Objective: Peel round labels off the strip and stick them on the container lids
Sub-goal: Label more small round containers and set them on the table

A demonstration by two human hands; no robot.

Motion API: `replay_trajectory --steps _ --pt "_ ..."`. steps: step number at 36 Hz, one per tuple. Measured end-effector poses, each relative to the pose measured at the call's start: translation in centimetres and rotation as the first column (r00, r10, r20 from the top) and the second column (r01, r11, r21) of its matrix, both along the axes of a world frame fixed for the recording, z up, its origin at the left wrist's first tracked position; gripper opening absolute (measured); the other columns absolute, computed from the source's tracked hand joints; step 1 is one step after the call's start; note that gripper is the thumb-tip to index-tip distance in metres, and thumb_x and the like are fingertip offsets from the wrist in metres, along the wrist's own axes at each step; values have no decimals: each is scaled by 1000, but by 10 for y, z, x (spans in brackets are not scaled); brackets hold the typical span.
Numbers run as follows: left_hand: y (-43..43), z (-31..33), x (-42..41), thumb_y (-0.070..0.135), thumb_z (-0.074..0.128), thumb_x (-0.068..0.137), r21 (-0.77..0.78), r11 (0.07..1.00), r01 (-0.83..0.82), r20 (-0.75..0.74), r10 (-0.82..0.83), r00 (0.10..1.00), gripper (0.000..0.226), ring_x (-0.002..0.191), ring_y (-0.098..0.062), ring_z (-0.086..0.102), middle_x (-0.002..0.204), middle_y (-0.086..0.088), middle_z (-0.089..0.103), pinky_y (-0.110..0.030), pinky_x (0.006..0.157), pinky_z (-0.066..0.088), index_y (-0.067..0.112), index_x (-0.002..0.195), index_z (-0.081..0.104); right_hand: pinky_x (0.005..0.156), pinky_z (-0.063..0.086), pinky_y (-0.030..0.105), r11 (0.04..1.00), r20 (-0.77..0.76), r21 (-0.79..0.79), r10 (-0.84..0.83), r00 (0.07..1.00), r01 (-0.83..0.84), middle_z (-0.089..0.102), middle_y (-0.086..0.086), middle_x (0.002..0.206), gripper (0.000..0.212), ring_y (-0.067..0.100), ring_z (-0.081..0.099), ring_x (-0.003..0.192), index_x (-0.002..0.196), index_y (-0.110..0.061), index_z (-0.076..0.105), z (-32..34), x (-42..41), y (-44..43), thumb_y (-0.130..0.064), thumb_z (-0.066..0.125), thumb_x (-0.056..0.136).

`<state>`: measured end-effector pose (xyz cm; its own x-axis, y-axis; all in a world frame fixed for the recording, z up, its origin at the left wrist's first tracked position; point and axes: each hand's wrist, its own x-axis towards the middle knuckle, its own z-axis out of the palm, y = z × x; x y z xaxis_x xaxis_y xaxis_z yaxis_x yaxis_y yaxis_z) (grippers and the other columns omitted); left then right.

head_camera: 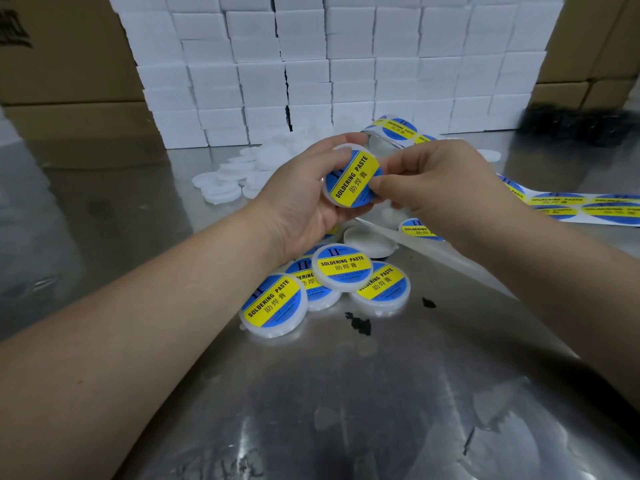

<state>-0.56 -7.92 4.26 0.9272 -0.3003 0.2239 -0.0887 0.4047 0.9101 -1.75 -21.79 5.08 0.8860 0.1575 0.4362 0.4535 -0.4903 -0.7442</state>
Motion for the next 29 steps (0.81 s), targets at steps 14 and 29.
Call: replay_trajectory --steps 14,29 --pt "1 -6 3 3 46 92 127 990 -54 86 43 995 21 73 -25 66 87 -7 65 -30 69 58 20 98 58 46 40 9 1000 -7 -12 -14 1000 14 56 -22 42 24 -5 50 45 61 -31 62 0 3 -1 -18 63 81" --pt "1 -8 2 7 49 93 195 976 -100 126 76 989 21 75 -26 67 86 -4 66 -37 78 56 24 97 60 44 39 9 1000 -29 -16 -2 1000 2 55 -21 41 27 -4 49 44 57 -32 61 0 1 -1 -19 65 80"
